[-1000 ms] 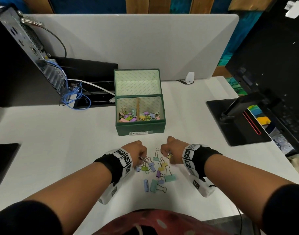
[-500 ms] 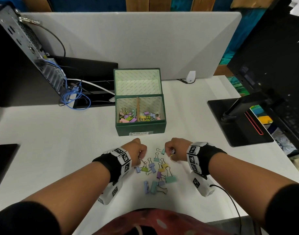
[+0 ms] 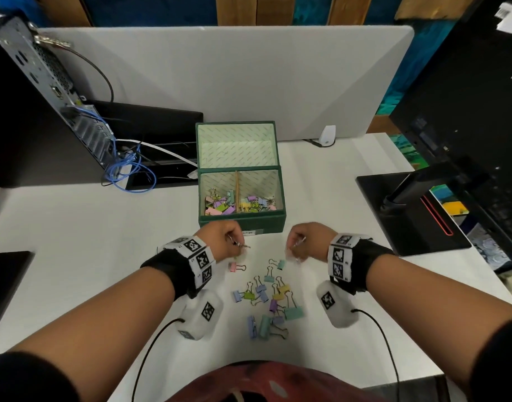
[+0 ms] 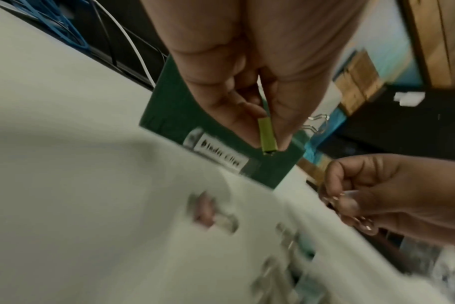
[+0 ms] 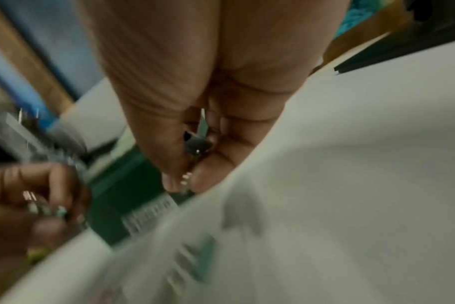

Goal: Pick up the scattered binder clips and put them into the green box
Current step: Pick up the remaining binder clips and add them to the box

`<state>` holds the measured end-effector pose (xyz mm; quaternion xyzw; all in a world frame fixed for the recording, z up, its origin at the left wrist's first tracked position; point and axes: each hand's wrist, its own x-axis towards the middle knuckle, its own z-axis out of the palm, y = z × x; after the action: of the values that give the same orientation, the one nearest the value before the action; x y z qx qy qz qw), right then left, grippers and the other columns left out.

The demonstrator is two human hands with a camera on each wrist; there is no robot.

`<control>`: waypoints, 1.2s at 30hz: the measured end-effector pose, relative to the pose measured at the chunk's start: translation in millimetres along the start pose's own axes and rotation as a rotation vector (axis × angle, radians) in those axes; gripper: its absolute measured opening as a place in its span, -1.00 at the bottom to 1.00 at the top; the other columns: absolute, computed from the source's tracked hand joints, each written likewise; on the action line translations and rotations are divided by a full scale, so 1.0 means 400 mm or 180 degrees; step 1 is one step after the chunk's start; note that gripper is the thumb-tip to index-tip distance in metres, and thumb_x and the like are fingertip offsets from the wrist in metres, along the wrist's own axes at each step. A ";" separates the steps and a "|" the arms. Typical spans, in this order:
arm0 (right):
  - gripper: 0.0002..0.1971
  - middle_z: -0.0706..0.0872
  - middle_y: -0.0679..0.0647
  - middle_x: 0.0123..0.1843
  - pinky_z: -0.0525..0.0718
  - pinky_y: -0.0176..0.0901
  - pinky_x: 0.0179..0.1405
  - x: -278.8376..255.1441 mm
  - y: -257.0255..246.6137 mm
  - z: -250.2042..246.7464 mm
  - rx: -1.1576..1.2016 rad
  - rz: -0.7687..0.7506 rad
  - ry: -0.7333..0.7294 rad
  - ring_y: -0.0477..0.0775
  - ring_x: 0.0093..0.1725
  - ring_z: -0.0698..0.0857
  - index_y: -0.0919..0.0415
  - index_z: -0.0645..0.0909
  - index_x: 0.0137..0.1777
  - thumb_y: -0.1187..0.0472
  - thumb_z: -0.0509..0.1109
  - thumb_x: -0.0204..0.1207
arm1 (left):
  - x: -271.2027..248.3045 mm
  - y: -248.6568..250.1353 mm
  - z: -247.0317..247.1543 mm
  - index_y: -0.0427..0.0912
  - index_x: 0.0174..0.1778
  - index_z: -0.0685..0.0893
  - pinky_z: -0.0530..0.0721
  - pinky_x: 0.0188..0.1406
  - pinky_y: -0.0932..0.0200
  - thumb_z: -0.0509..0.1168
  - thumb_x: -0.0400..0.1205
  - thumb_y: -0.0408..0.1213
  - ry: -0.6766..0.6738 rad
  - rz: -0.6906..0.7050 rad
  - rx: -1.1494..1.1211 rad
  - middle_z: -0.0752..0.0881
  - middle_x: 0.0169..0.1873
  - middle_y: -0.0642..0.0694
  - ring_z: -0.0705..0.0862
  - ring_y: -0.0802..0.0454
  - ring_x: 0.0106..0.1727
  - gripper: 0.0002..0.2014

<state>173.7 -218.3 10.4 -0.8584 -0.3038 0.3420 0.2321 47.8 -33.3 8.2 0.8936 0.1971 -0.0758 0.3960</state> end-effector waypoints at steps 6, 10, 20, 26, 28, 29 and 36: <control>-0.92 0.79 0.04 -0.03 0.63 -0.08 0.27 0.047 -0.122 -0.084 0.0937 -0.0208 0.0730 0.03 0.04 0.74 0.06 0.70 -0.12 0.25 0.39 0.49 | 0.037 0.053 -0.070 -0.02 -0.37 0.59 0.47 -0.58 0.60 0.51 0.40 -0.32 0.0560 -0.0142 -0.0556 0.60 -0.40 0.08 0.53 0.21 -0.40 -0.79; -0.57 0.64 0.15 0.34 0.59 -0.15 0.31 0.077 -0.142 -0.078 0.1077 -0.0227 0.0617 0.09 0.24 0.65 0.22 0.46 0.44 0.34 0.31 0.56 | 0.064 0.073 -0.087 -0.11 -0.36 0.63 0.68 -0.31 0.38 0.51 0.40 -0.40 0.0669 -0.0241 -0.1105 0.56 -0.45 -0.01 0.58 0.10 -0.40 -0.81; -0.68 0.66 -0.03 -0.20 0.65 -0.35 -0.28 0.023 -0.053 -0.056 0.0903 -0.0330 0.0648 -0.06 -0.22 0.65 -0.04 0.62 -0.23 0.43 0.23 0.52 | 0.107 0.128 -0.101 -0.08 -0.23 0.68 0.67 -0.54 0.43 0.45 0.49 -0.23 0.0757 -0.0522 -0.0950 0.68 -0.39 -0.01 0.62 0.12 -0.44 -0.93; -0.65 0.70 -0.01 0.12 0.44 -0.33 0.03 -0.005 -0.010 -0.025 -0.0723 -0.0271 -0.0343 -0.06 0.01 0.59 0.09 0.68 0.14 0.40 0.22 0.47 | 0.099 0.142 -0.097 0.05 -0.08 0.68 0.70 -0.16 0.16 0.39 0.53 -0.14 0.0708 -0.0327 -0.0955 0.68 -0.24 0.11 0.64 0.11 -0.30 -0.92; -0.61 0.63 0.05 0.28 0.46 -0.29 0.09 -0.012 -0.008 -0.014 -0.1055 -0.0356 -0.0672 -0.03 0.05 0.57 0.04 0.64 0.25 0.37 0.28 0.46 | 0.089 0.133 -0.088 -0.03 -0.01 0.69 0.68 -0.19 0.27 0.42 0.50 -0.23 0.0532 -0.0266 -0.0839 0.68 -0.21 0.06 0.66 0.13 -0.28 -0.84; -0.58 0.58 0.07 0.33 0.48 -0.25 0.16 -0.014 -0.007 -0.007 -0.1177 -0.0454 -0.0812 0.01 0.09 0.57 0.01 0.60 0.30 0.34 0.32 0.46 | 0.079 0.124 -0.082 -0.05 -0.01 0.69 0.70 -0.15 0.24 0.43 0.49 -0.26 0.0362 -0.0252 -0.0697 0.69 -0.20 0.05 0.68 0.11 -0.26 -0.83; -0.48 0.39 0.07 0.55 0.41 -0.03 0.49 -0.005 -0.020 0.056 -0.1762 -0.0956 -0.1138 0.14 0.46 0.45 -0.11 0.45 0.46 0.13 0.39 0.49 | -0.005 0.018 0.001 0.14 0.30 0.51 0.58 0.25 0.08 0.53 0.33 0.00 -0.0989 -0.0042 0.1380 0.48 0.19 0.05 0.56 0.04 0.21 -0.39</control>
<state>153.4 -209.7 1.4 -0.7611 -0.5434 0.3536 -0.0183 48.9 -38.3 13.4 0.9339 0.1190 -0.2551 0.2204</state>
